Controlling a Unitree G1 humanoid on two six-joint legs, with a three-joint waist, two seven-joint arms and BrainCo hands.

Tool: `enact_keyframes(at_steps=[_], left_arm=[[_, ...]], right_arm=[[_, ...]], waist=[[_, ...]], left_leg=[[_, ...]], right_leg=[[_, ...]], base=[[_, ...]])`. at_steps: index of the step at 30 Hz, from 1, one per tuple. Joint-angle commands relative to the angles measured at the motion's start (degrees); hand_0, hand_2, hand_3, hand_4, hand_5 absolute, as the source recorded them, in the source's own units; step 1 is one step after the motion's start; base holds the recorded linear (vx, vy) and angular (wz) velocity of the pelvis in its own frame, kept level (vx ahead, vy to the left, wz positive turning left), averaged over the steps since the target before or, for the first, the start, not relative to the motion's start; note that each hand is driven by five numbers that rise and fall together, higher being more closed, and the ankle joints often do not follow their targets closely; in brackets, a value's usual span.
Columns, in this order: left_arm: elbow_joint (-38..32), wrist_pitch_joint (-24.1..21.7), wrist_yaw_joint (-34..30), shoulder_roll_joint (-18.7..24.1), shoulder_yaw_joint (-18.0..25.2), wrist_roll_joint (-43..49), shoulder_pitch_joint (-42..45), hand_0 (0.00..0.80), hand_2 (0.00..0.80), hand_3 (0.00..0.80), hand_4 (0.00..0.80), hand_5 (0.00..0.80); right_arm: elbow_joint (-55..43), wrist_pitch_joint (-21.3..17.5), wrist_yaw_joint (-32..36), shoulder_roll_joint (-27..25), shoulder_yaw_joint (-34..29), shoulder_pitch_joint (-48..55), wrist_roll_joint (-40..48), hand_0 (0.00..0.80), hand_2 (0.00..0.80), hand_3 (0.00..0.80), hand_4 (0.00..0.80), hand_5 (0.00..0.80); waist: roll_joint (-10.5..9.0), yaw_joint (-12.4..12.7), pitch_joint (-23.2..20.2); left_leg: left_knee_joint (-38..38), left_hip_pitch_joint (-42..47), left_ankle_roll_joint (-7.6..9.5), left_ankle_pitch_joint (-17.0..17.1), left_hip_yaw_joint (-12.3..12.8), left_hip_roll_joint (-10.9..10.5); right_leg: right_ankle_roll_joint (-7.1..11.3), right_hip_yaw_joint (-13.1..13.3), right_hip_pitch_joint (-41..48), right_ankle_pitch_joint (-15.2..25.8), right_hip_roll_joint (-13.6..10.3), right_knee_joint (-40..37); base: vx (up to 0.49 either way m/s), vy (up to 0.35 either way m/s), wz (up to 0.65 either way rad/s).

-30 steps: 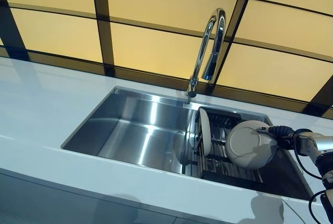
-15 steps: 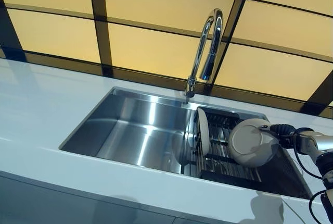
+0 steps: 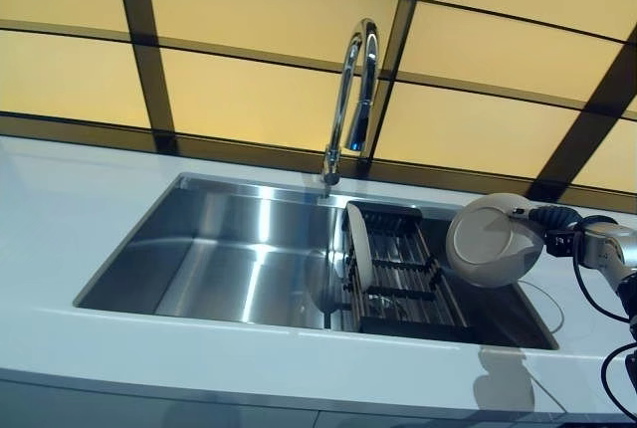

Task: Take plates into dishwasher

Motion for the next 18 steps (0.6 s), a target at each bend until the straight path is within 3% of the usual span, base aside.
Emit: enact_keyframes(at_steps=[1,18], left_arm=[[1.59,0.44,0.42,0.07,-3.02,2.05,-2.0,0.0,0.0,0.0,0.0,0.0],[1.87,3.71,1.45,1.47,-2.29,4.48,-3.47,0.0,0.0,0.0,0.0,0.0]], right_arm=[[-2.43,-4.25,-2.79,-5.0,3.01,-7.76,1.07,0.8,0.8,0.8,0.8,0.8],[-3.03,-3.08,-5.95,-12.36,-1.37,-3.87,1.04,0.8,0.8,0.8,0.8,0.8]], waist=[[-0.82,-0.25,-2.19],[-1.06,-3.82,-2.91]], left_leg=[[-0.17,-1.2,3.33,-2.57,1.93,-1.54],[0.46,-0.66,4.68,-3.66,5.5,-1.51]], right_leg=[[5.9,0.32,3.32,-2.7,-2.32,0.93],[7.02,3.47,0.76,-1.18,-1.95,2.05]], base=[[-0.015,0.016,-0.17],[-0.041,0.023,-0.15]])
